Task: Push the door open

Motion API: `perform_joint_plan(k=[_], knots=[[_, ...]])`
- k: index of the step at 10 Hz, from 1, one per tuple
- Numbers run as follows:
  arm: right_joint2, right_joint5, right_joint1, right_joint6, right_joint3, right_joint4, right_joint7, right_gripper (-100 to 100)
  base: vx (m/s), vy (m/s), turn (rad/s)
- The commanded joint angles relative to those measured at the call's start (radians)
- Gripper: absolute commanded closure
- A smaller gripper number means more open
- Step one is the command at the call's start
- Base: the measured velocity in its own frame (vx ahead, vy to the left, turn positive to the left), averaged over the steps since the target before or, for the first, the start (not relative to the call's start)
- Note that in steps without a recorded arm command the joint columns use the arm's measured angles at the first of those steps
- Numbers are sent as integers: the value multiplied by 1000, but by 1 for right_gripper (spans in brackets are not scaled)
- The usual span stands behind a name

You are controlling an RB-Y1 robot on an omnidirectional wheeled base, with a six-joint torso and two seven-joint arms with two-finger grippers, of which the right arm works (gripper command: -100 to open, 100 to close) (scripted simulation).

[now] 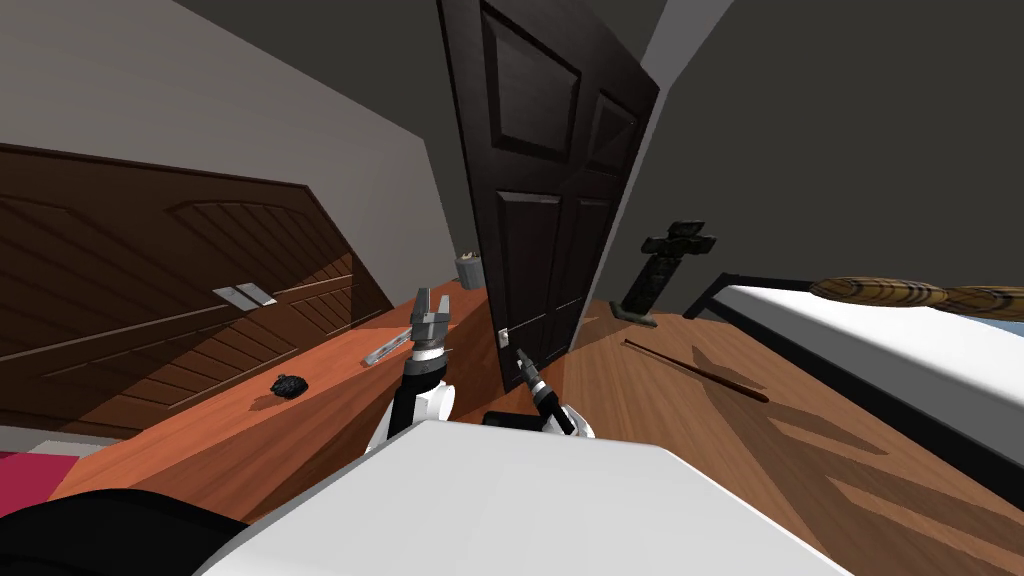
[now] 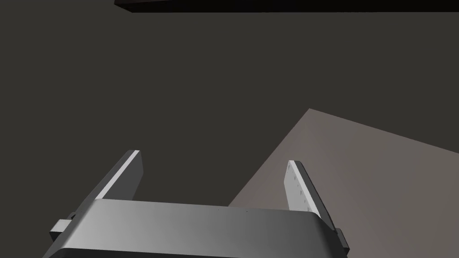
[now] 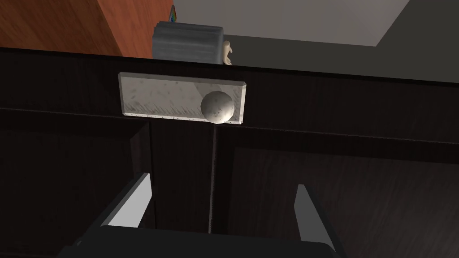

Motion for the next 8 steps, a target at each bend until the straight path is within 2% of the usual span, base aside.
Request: perform_joint_plan(k=[1, 4, 6, 7, 8], knots=[[1, 0, -2, -5, -5, 4, 3, -100, 217, 146, 26], [9, -1, -4, -15, -13, 14, 8, -100, 216, 162, 28], [11, -1, -4, -17, -15, 15, 8, -100, 145, 86, 16], [11, -1, -4, -17, -15, 15, 8, 100, -19, -8, -8], [11, -1, -4, -17, -15, 15, 8, 100, -38, -22, 14]])
